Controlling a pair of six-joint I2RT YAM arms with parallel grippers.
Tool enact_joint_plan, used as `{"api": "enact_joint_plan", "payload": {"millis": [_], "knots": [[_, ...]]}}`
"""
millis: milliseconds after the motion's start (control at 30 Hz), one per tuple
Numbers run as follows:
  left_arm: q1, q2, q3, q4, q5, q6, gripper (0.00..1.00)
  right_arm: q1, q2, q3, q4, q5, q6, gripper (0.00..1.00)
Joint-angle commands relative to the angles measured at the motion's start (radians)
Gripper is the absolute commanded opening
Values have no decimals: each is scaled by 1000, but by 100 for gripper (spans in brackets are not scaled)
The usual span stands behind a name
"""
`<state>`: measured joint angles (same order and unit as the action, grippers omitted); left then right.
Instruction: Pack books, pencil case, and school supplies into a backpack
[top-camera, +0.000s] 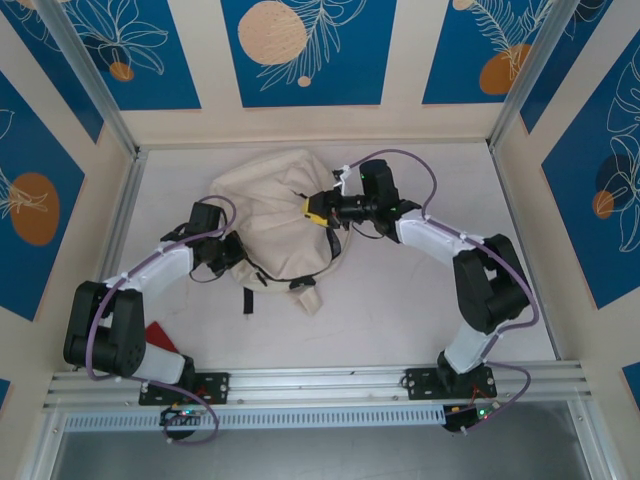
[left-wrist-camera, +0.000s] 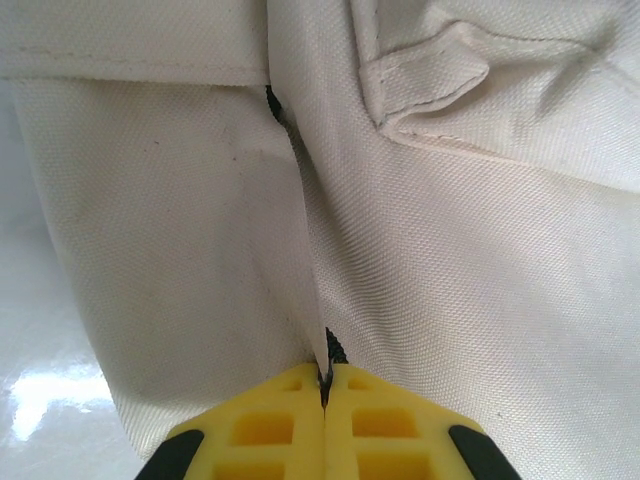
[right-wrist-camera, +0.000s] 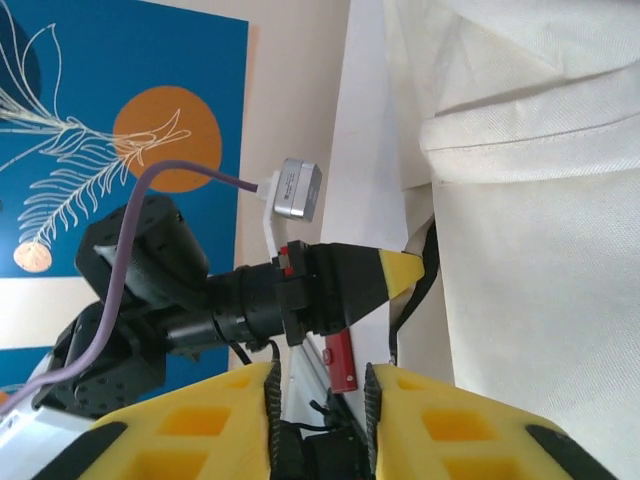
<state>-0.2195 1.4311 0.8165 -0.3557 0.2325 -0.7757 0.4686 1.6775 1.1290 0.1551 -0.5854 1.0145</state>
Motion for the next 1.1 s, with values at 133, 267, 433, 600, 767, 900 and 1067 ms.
{"api": "enact_joint_plan", "payload": {"millis": [133,267,433,600,767,900,1067], "knots": [[10,14,-3,28,26,3,0,12,-117,-13,-385,393,-187,27],[6,18,-1,27,28,5,0,46,-74,25,-483,447,-229,31],[-6,19,1,25,30,-2,0,168,29,142,-584,486,-300,35],[-15,12,1,22,28,-6,0,270,119,215,-653,530,-336,36],[-21,7,4,20,38,-5,0,233,213,226,-727,636,-324,36],[-32,5,1,30,67,-2,0,172,286,238,-747,704,-349,35],[-53,3,-7,64,116,-5,0,114,324,289,-789,813,-376,35]]}}
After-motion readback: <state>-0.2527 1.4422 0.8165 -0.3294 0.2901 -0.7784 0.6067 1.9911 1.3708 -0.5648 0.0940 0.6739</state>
